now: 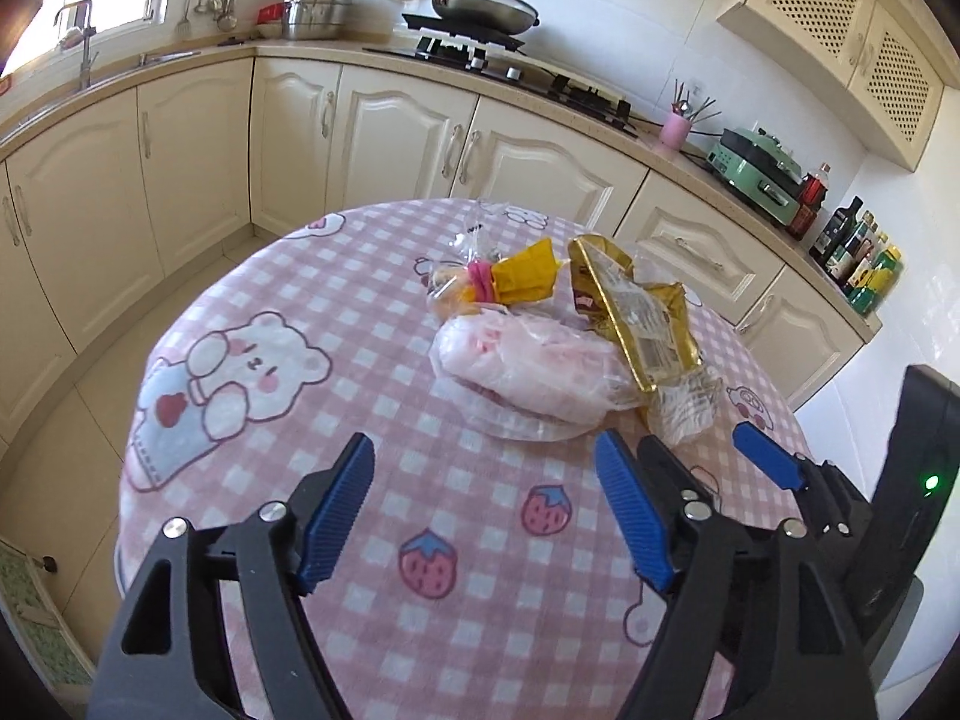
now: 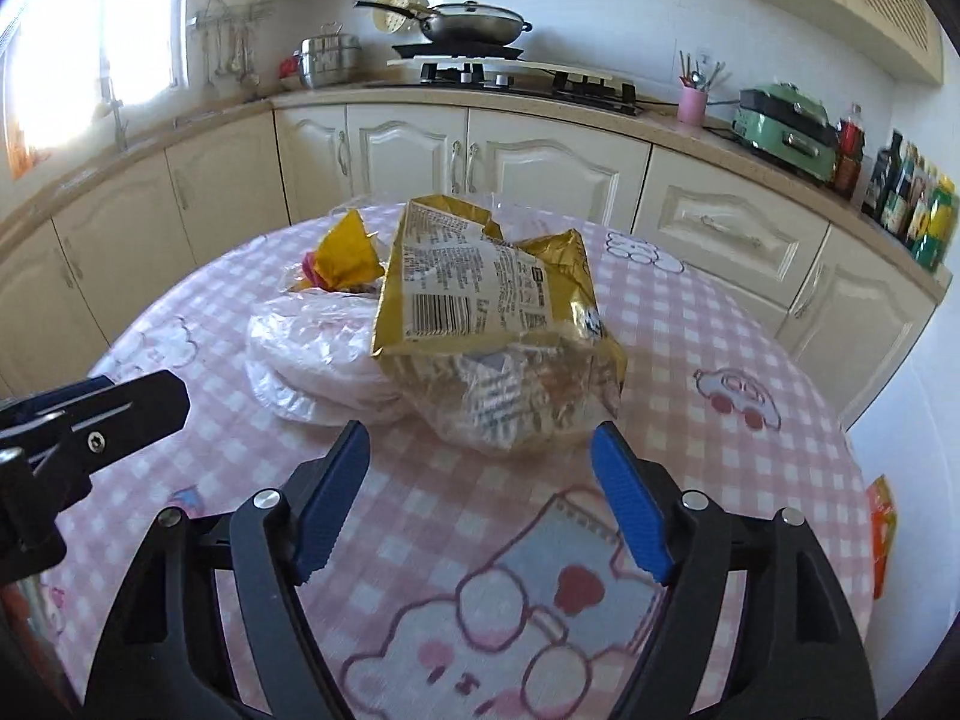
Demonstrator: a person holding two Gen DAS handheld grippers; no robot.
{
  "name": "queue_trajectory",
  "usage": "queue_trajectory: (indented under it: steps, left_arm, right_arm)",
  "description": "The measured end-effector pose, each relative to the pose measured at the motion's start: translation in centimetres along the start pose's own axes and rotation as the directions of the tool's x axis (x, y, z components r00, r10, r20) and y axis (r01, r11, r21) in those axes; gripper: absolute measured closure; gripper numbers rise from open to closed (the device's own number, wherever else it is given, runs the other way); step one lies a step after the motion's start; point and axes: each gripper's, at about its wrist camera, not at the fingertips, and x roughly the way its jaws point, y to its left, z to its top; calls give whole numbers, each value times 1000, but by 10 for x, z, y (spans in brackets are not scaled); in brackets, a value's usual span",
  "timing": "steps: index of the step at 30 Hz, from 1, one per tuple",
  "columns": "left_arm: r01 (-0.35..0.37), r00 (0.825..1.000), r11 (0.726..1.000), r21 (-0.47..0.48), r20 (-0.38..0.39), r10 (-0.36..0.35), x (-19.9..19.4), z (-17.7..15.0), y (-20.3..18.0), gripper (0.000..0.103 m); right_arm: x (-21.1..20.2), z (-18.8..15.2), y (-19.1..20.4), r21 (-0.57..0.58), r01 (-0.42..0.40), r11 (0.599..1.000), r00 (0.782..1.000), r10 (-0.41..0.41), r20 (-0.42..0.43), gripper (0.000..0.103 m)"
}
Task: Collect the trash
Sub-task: 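Grasp the clear plastic bag with the left tool while the right tool grasps the gold snack bag, then carry both bags over the blue bin and open both tools to drop them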
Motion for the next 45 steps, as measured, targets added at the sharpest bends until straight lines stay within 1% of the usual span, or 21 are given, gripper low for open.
queue_trajectory:
  steps: [1,3,4,5,7,9,10,11,13,16,17,18,19,20,21,22,23,31,36,42,45]
  left_arm:
    - [3,1000,1000,-8,0,-3,4,3,0,29]
    - [9,1000,1000,-26,-2,-9,12,9,1,28]
    - [16,1000,999,-33,-4,-16,16,12,1,28]
    - [20,1000,999,-38,-3,-20,19,14,1,28]
    - [30,999,999,-43,-12,-31,30,19,-2,28]
    - [37,999,998,-50,-18,-38,39,23,-5,28]
    - [44,999,998,-53,-16,-45,43,25,-8,28]
    - [51,999,997,-53,-16,-52,48,26,-10,28]
    - [35,999,998,-58,-34,-37,62,30,-15,28]
    - [45,998,997,-66,-49,-48,74,32,-18,28]
    - [32,998,998,-57,-47,-35,76,32,-20,31]
    - [23,999,999,-48,-45,-25,76,32,-21,46]
    - [17,999,999,-37,-46,-19,77,32,-22,55]
    - [20,998,999,-34,-51,-22,78,32,-22,68]
    - [21,998,999,-30,-54,-23,78,32,-21,75]
    - [22,998,999,-24,-51,-23,76,31,-21,79]
    - [33,998,999,-22,-49,-34,74,31,-20,102]
    - [75,997,997,17,6,-75,38,25,-21,103]
    - [94,995,995,23,39,-95,5,19,-18,103]
    - [89,991,996,17,97,-90,-43,10,1,103]
    - [74,989,997,1,128,-74,-68,5,18,103]
  right_arm:
    - [6,2,2,-20,25,999,1000,-25,6,29]
    - [14,5,1,-39,50,998,999,-50,10,29]
    - [17,7,0,-37,53,998,999,-53,9,38]
    - [19,8,-4,-21,37,999,999,-37,7,58]
    - [21,9,-13,16,27,1000,1000,-27,5,77]
    - [20,10,-21,45,5,999,1000,-5,11,83]
    - [19,10,-23,57,3,998,1000,-4,16,87]
    - [16,10,-26,74,7,997,1000,-9,28,89]
    - [14,11,-29,93,-5,996,999,1,40,92]
    - [13,12,-34,111,-29,993,998,23,52,95]
    - [13,13,-34,112,-32,993,998,26,53,95]
    - [13,14,-34,113,-36,993,998,30,52,95]
    - [12,14,-35,115,-41,993,998,34,55,96]
    - [11,14,-35,119,-39,992,998,33,56,96]
    - [11,14,-36,122,-39,992,998,32,58,96]
    - [10,14,-37,128,-37,991,998,29,61,96]
    - [9,14,-37,131,-34,991,998,26,63,96]
    - [-21,10,-48,184,-11,983,994,-10,113,98]
    - [-48,15,-46,180,-10,984,988,-19,155,99]
    - [-80,21,-17,135,-51,990,979,23,204,99]
    - [-93,24,5,104,-96,990,973,71,219,99]
